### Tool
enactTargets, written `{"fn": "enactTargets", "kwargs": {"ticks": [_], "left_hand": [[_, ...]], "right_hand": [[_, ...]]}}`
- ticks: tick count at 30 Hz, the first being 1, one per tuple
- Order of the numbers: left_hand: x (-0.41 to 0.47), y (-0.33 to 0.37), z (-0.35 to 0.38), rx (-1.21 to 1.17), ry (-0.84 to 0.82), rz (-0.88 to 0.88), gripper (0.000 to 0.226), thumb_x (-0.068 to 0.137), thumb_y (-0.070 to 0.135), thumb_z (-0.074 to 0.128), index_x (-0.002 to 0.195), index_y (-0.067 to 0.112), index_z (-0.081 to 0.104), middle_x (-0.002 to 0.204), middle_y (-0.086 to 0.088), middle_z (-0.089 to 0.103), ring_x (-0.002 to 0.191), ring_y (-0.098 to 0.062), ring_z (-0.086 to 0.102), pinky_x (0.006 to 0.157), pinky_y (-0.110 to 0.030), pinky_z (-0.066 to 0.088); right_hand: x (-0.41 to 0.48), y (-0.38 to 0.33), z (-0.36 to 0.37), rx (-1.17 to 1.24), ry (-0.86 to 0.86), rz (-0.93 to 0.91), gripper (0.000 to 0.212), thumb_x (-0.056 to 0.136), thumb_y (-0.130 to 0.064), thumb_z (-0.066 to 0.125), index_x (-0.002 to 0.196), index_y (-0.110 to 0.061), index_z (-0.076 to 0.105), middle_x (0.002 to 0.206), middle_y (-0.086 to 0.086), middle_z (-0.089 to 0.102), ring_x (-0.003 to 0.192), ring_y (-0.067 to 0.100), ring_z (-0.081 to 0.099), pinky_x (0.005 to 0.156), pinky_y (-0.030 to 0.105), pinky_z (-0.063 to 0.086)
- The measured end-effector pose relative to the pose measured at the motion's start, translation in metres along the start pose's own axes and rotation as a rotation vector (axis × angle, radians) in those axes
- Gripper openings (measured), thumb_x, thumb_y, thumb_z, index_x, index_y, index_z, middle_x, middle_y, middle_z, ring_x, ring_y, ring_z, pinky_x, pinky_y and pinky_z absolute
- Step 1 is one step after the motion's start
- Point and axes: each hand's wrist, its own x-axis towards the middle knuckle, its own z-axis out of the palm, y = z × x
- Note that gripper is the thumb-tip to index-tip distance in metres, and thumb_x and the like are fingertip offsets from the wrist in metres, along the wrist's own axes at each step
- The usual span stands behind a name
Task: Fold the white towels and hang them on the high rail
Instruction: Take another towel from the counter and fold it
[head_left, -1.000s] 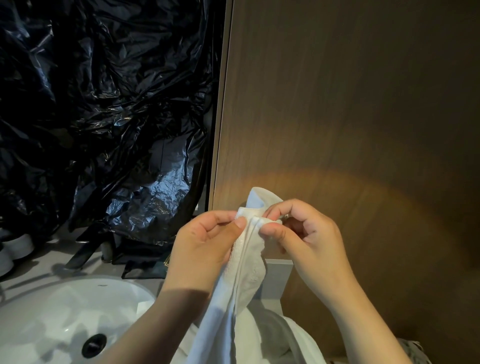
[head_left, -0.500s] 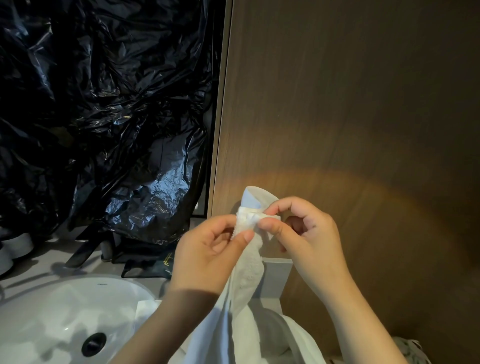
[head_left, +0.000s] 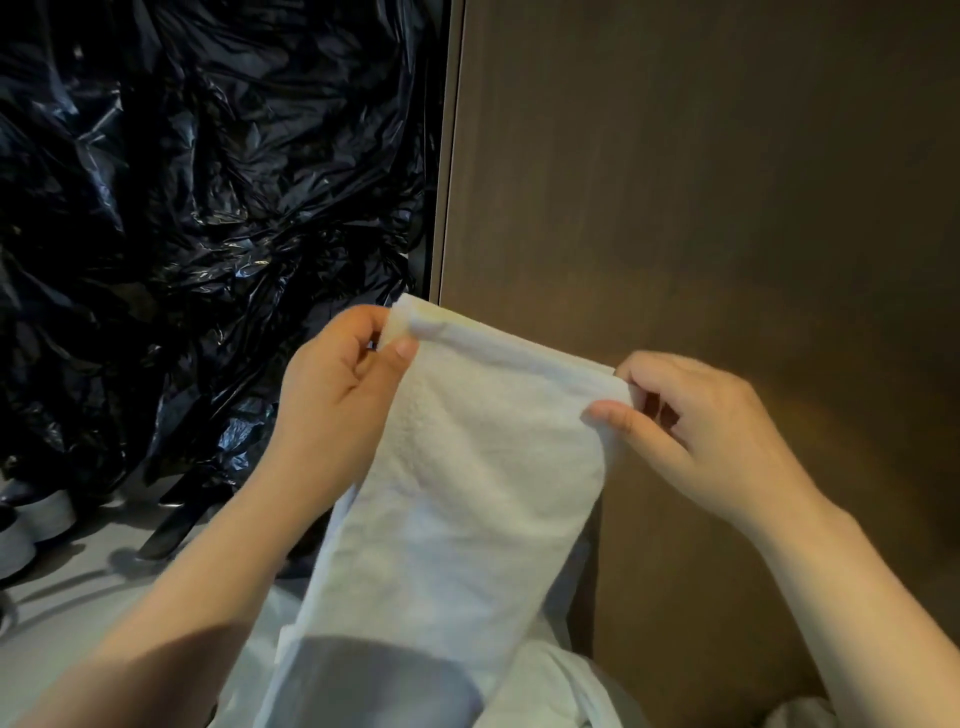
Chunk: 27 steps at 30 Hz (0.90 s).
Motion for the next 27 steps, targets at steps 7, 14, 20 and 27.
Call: {"fn": "enactTargets", "kwargs": {"ticks": [7,14,20,27], "left_hand": [[-0.006,-0.004,0.003,0.040,0.034,0.023,0.014,0.101,0.027,0.047,0.101,0.017,0.056,0.082,-0.010,0.061,0.071,-0.017,0.054,0.059,-0.037,0.046],[-0.006,0.001,0.008,-0.026,0.094,0.092,0.012,0.099,0.031,0.046,0.096,0.024,0.056,0.075,-0.008,0.056,0.069,-0.024,0.051,0.055,-0.032,0.040],[-0.008,0.002,0.011,-0.056,0.087,0.123,0.016,0.100,0.026,0.048,0.094,0.038,0.056,0.083,0.000,0.057,0.074,-0.022,0.053,0.058,-0.031,0.043],[-0.019,-0.002,0.022,-0.058,-0.113,0.087,0.014,0.094,0.033,0.049,0.096,0.034,0.063,0.085,0.010,0.063,0.074,-0.007,0.058,0.061,-0.016,0.042]], "right_hand": [[0.014,-0.017,-0.003,0.093,0.200,-0.055,0.029,0.096,-0.049,0.053,0.078,-0.026,0.053,0.079,-0.011,0.056,0.078,0.007,0.055,0.064,0.020,0.046],[0.016,-0.024,-0.003,0.344,0.398,0.098,0.032,0.081,-0.033,0.078,0.104,-0.028,0.056,0.088,-0.021,0.055,0.077,0.006,0.057,0.060,0.009,0.044],[0.009,-0.015,-0.001,0.450,0.262,0.307,0.066,0.067,-0.057,0.075,0.127,-0.045,0.049,0.099,-0.027,0.062,0.099,-0.003,0.060,0.071,0.005,0.050],[-0.028,0.001,0.010,0.406,-0.092,0.387,0.029,0.079,-0.065,0.059,0.089,-0.041,0.071,0.082,-0.017,0.071,0.078,0.002,0.067,0.064,0.022,0.052]]}}
